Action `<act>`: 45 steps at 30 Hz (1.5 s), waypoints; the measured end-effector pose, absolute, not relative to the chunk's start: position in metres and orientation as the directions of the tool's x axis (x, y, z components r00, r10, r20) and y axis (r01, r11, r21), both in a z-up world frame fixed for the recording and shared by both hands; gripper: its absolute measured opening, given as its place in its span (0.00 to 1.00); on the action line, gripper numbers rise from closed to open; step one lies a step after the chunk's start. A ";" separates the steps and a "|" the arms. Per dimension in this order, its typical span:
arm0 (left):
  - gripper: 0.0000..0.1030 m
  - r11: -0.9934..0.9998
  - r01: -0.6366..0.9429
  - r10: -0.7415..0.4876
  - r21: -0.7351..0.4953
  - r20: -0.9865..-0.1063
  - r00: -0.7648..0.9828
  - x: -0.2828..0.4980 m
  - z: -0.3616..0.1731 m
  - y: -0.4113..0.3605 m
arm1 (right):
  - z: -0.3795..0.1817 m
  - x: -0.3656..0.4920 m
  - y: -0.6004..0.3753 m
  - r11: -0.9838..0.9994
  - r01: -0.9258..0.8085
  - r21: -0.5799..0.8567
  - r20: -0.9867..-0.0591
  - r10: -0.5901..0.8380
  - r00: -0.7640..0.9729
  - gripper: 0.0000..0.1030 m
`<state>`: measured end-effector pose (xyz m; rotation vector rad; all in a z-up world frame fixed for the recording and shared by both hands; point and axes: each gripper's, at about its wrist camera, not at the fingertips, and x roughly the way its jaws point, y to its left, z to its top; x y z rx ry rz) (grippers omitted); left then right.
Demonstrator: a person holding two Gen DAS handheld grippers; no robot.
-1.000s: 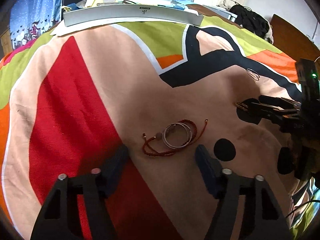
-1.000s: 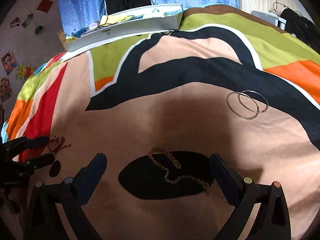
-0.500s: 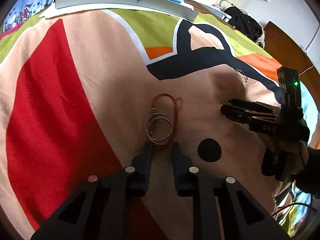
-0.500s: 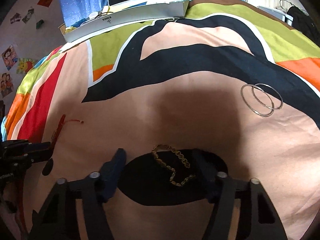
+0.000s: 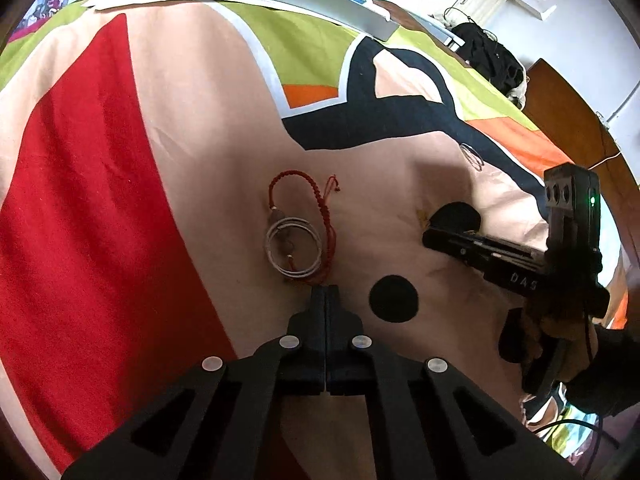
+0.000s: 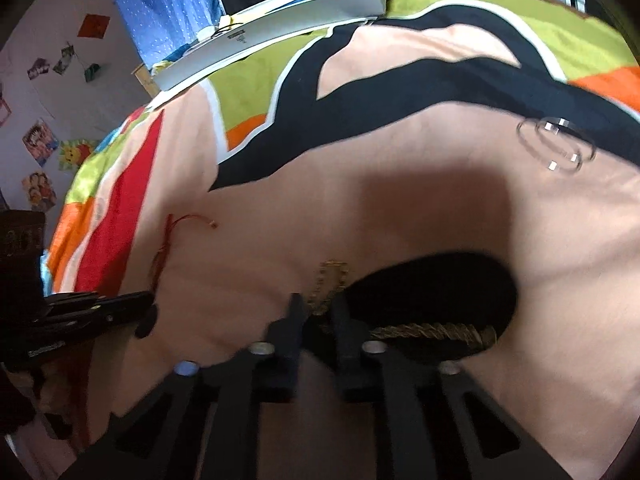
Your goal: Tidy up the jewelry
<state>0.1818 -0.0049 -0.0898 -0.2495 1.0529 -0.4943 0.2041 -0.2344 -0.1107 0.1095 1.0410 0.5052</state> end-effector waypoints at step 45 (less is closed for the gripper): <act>0.32 0.928 0.203 -0.372 -0.312 -0.760 0.533 0.209 -0.092 -0.003 | -0.110 0.175 -0.206 0.858 -0.379 0.348 -0.777 0.490 0.396 0.07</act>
